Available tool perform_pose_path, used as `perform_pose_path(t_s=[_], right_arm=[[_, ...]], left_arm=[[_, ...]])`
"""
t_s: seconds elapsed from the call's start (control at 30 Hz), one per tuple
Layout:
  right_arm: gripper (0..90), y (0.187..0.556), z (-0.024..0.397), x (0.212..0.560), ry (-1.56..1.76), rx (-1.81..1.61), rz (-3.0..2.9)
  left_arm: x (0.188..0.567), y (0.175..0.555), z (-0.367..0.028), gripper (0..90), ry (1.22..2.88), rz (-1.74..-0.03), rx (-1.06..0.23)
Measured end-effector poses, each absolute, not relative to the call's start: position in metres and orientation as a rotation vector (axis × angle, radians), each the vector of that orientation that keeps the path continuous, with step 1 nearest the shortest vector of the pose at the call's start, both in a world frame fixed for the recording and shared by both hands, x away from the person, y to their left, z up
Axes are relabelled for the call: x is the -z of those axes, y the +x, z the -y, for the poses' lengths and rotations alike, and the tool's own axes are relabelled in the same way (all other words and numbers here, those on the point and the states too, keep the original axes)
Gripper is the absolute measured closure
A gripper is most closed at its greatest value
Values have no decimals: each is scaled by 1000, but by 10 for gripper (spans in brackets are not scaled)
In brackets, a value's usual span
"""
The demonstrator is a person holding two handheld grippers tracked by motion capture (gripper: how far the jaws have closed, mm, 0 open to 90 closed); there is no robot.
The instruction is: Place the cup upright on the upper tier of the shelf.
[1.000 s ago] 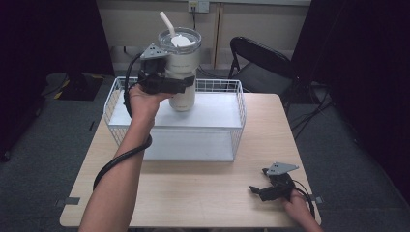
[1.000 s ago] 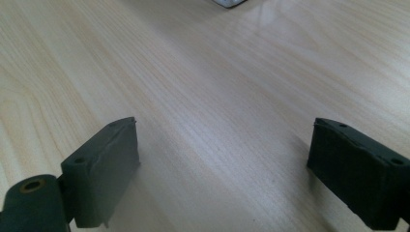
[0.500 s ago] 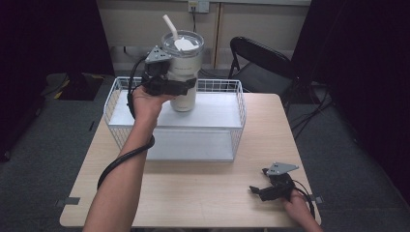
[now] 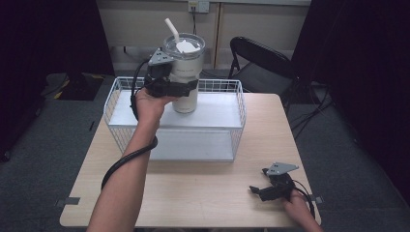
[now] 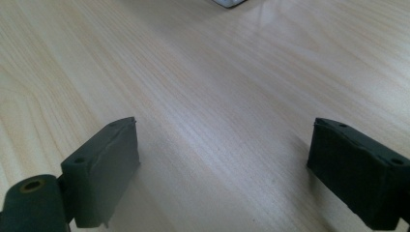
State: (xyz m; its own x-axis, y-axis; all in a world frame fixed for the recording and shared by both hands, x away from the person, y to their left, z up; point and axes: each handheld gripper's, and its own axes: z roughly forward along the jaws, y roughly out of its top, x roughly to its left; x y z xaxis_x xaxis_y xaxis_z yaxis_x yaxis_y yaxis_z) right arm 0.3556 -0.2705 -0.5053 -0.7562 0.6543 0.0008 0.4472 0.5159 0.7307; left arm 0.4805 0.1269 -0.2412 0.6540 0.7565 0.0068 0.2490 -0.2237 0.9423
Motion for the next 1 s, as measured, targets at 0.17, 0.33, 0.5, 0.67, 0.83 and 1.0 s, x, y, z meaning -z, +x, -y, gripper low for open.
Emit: perform_pose_path(t_s=[0.17, 0.33, 0.5, 0.67, 0.83, 1.0], right_arm=[[101, 356, 270, 505, 926, -1080, -2485], [101, 356, 270, 505, 926, -1080, -2485], [101, 356, 270, 505, 926, -1080, -2485], [101, 356, 270, 505, 926, -1080, -2485], [100, 356, 270, 505, 927, -1080, -2485], [101, 355, 270, 505, 927, -1079, -2485]], left_arm=[[245, 481, -127, 98, 1796, -800, -592], [249, 480, -127, 98, 1789, -801, -595], [250, 479, -127, 97, 1790, -795, -595], [253, 479, -132, 97, 1762, -808, -575], [254, 478, -133, 96, 1763, -808, -574], [255, 478, -133, 95, 1757, -809, -571]])
